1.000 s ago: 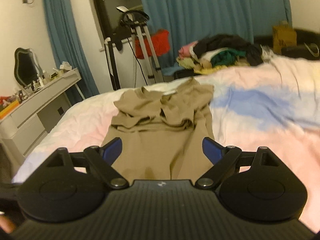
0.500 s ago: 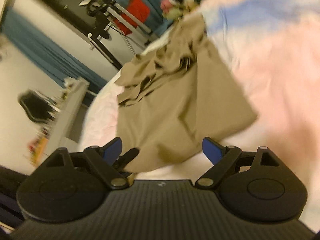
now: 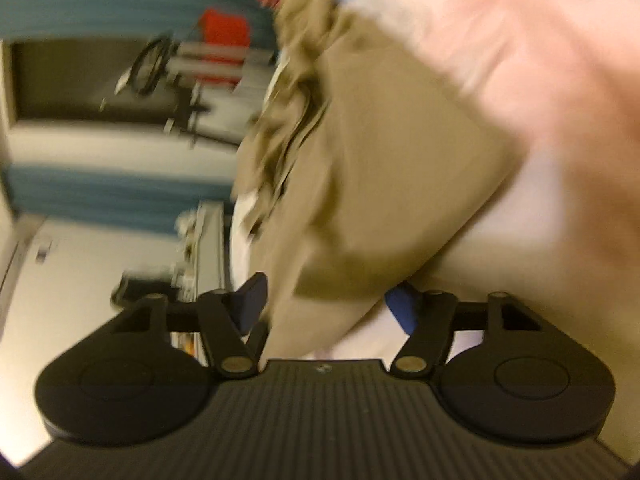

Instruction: Fold clothes

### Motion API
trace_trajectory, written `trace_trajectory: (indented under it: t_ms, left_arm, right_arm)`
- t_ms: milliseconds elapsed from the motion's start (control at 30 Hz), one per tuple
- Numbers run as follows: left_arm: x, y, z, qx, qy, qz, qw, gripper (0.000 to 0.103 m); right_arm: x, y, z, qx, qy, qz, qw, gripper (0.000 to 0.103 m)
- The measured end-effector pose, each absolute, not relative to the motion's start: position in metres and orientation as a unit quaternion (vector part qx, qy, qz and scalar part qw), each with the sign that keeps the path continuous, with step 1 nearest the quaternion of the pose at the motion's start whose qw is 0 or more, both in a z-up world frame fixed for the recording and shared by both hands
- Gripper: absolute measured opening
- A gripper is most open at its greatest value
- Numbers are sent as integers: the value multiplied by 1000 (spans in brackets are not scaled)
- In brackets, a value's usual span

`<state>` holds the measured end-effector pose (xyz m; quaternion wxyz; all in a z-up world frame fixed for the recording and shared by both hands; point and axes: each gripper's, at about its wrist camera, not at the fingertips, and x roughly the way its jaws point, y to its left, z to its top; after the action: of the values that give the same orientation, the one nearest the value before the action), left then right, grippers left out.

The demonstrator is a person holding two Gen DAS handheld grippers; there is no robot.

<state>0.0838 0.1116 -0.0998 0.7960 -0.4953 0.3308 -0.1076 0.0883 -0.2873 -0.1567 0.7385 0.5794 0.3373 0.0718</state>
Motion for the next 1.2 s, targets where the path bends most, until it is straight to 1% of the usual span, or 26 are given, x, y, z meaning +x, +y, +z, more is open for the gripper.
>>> trace_trajectory:
  t_ms: [33,67,133,200,233,300,533,667,800,967,1200]
  left_arm:
    - [83,112,-99,-495,329,-108,797,10]
    - [83,112,-98,-495,327,-109,798,10]
    - [82,112,-97,-495,326,-110,798,10]
    - [81,113,-96,-496,326,-111,797,10]
    - [81,113,-96,-497,326,-111,797,10]
    - [80,114,-96,-500,326,-110,794,10]
    - [79,115,-90,-494,323,-113,799,9]
    - [69,115,-74,-478,316,-121,811,9]
    - [48,120,-53,-474,311,-122,815,8]
    - [-4,123,-26,-476,303,-125,816,8]
    - [-124,129,0,-482,305,-122,812,8]
  right_arm:
    - [88,-290,-159,585,333,62,737,43]
    - [88,-293,-161,591,329,53,735,37]
    - [88,-298,-165,602,320,34,731,23]
    - [87,-303,-168,611,309,16,728,21]
    - [83,-306,-165,610,300,6,734,17]
    - [80,-309,-162,606,290,-6,741,13]
    - [78,-320,-156,577,274,-22,769,8]
    - [73,-322,-136,561,267,-1,784,8]
    - [55,-317,-103,511,264,22,818,7]
    - [3,-310,-78,486,264,35,832,7]
    - [-108,-299,-42,464,234,42,853,8]
